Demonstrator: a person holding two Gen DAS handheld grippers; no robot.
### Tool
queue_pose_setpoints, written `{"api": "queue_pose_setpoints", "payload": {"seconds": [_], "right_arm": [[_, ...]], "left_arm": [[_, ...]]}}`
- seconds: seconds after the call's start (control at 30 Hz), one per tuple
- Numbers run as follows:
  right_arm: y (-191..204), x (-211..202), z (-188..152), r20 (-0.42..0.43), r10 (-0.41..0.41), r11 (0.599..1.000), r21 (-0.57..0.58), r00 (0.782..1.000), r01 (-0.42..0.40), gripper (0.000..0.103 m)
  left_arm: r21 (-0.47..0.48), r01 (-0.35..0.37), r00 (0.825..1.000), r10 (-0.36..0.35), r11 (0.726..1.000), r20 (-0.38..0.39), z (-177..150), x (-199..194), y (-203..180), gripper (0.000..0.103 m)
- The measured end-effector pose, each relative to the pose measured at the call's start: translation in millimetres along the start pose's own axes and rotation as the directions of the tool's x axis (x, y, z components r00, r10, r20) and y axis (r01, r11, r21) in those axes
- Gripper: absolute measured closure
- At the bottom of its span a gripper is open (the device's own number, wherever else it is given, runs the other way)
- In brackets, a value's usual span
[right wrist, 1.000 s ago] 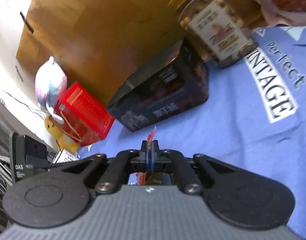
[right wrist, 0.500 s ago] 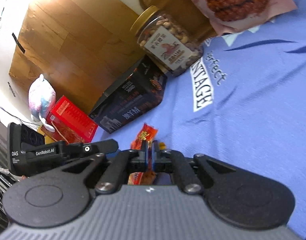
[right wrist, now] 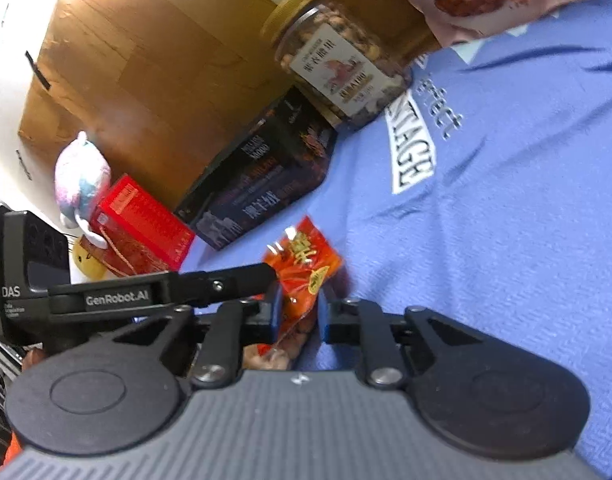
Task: Organize snacks
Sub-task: 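Lift the red packet, carry it into the tin box, open the left tool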
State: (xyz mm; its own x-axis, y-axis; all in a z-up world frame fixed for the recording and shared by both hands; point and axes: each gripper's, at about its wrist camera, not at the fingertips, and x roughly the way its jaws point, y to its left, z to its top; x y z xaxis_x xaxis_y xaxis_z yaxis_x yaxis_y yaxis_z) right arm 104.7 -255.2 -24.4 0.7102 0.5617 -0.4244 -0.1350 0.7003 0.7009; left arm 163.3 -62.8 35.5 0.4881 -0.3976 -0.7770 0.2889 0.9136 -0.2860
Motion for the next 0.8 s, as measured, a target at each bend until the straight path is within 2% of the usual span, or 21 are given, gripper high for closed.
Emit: {"api": "queue_pose_setpoints", "payload": {"seconds": [0.1,0.2,0.27,0.4,0.5,0.57,0.6,0.63,0.67,0.73,0.8], "right_arm": [[12,-4,2,0.018,0.022,0.999,-0.048,1.000,-0.022,0.092],[14,-6,13,0.026,0.107,0.994,0.029,0.994,-0.108,0.094],[17,-6,23,0.037,0.165,0.983,0.076,0.986,-0.168,0.096],[31,-3,42,0.029,0.268,0.957,0.109,0.963,-0.269,0.096],[43,5,53,0.017,0.346,0.927,0.145,0.938,-0.345,0.096],[51,12,61,0.004,0.387,0.909,0.165,0.922,-0.383,0.096],[53,19,66,-0.001,0.413,0.895,0.188,0.911,-0.405,0.096],[53,24,70,-0.003,0.432,0.883,0.207,0.902,-0.422,0.096],[54,31,76,-0.003,0.442,0.874,0.224,0.897,-0.430,0.096],[54,44,89,0.003,0.460,0.861,0.242,0.888,-0.447,0.096],[55,60,105,0.009,0.444,0.865,0.255,0.896,-0.432,0.096]], "left_arm": [[-0.049,0.076,0.997,-0.075,0.996,0.032,6,-11,13,0.031],[-0.104,0.174,0.983,-0.166,0.979,0.082,12,-29,33,0.028],[-0.119,0.208,0.974,-0.195,0.971,0.114,15,-41,45,0.026],[-0.152,0.259,0.955,-0.228,0.954,0.191,19,-65,69,0.006],[-0.175,0.342,0.923,-0.294,0.923,0.249,20,-77,86,0.007],[-0.192,0.428,0.888,-0.371,0.883,0.273,23,-80,96,0.019],[-0.201,0.469,0.868,-0.409,0.860,0.281,26,-81,101,0.035],[-0.212,0.500,0.853,-0.436,0.840,0.286,31,-80,105,0.045],[-0.224,0.498,0.854,-0.430,0.838,0.291,37,-79,108,0.048],[-0.217,0.456,0.871,-0.383,0.863,0.308,51,-79,113,0.060],[-0.226,0.405,0.891,-0.327,0.886,0.315,69,-78,119,0.065]]}}
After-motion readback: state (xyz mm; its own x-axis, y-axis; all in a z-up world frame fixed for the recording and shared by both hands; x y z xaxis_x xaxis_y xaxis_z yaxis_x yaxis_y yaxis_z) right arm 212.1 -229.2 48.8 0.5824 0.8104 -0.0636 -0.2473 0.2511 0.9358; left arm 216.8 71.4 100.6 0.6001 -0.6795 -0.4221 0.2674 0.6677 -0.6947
